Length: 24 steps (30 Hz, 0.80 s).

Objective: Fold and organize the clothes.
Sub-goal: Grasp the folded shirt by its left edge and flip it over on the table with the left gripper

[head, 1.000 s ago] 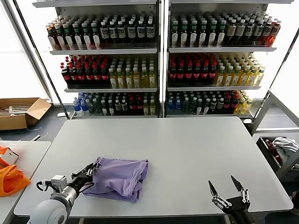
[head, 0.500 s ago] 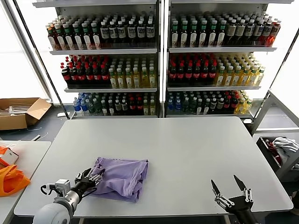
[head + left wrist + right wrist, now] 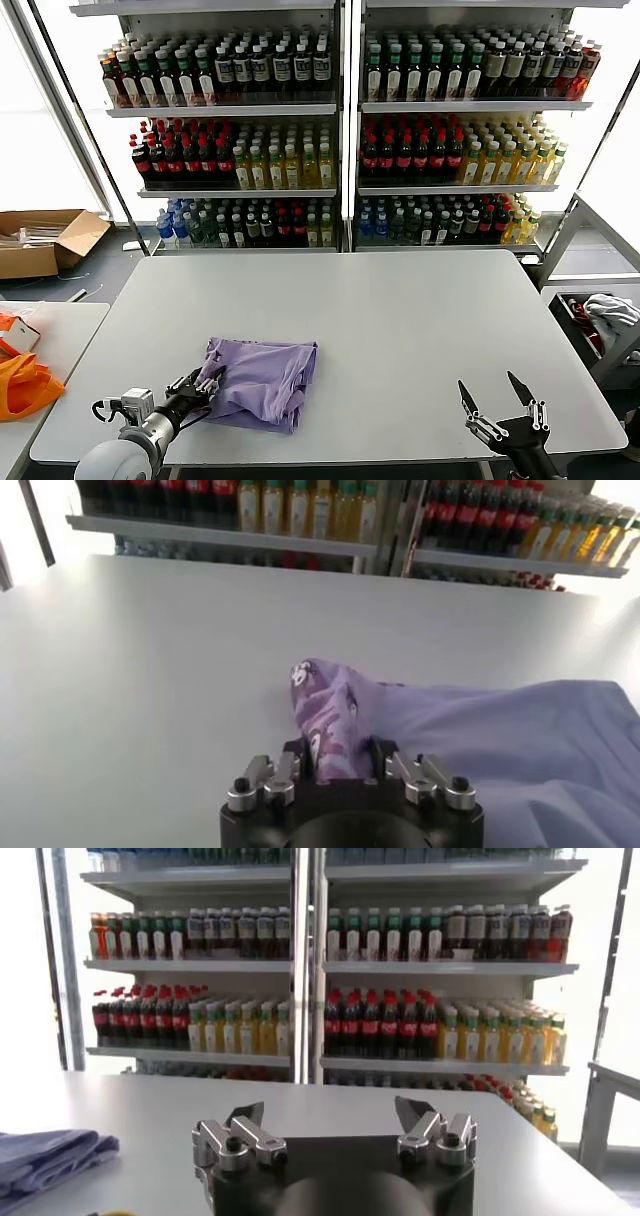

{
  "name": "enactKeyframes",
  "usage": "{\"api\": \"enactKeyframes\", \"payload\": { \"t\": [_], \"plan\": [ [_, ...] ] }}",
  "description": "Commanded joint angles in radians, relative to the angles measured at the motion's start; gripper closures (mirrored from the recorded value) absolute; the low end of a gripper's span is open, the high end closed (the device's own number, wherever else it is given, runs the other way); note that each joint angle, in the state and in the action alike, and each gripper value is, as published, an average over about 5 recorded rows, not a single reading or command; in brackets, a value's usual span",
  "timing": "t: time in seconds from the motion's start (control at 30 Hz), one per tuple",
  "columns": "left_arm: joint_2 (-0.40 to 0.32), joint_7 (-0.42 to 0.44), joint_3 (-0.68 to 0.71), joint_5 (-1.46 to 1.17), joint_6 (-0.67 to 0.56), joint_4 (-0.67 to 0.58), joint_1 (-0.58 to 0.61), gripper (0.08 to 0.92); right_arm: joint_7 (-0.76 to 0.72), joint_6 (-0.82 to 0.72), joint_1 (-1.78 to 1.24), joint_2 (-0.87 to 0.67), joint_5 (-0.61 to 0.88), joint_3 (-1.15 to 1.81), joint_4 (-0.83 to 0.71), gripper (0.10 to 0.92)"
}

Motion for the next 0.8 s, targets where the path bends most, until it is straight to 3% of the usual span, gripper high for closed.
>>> {"api": "enactKeyframes", "payload": {
  "t": [0.03, 0.2, 0.37, 0.8],
  "plan": [
    [-0.025, 0.001, -0.011, -0.007, 0.003, -0.015, 0.006, 0.618, 0.005, 0.003, 0.000, 0.002, 0.006, 0.004, 0.002, 0.203],
    [-0.050, -0.018, -0.056, -0.026, -0.009, -0.062, 0.033, 0.757, 0.012, 0.006, -0.002, 0.003, 0.011, 0.010, 0.002, 0.203],
    [0.002, -0.031, -0.184, -0.075, -0.022, -0.122, 0.075, 0.878, 0.015, 0.007, 0.001, -0.001, 0.018, 0.013, 0.000, 0.203],
    [0.152, -0.055, -0.643, -0.307, 0.026, -0.095, 0.089, 0.895, 0.016, 0.007, 0.009, -0.006, 0.018, -0.008, -0.002, 0.203]
  ]
}}
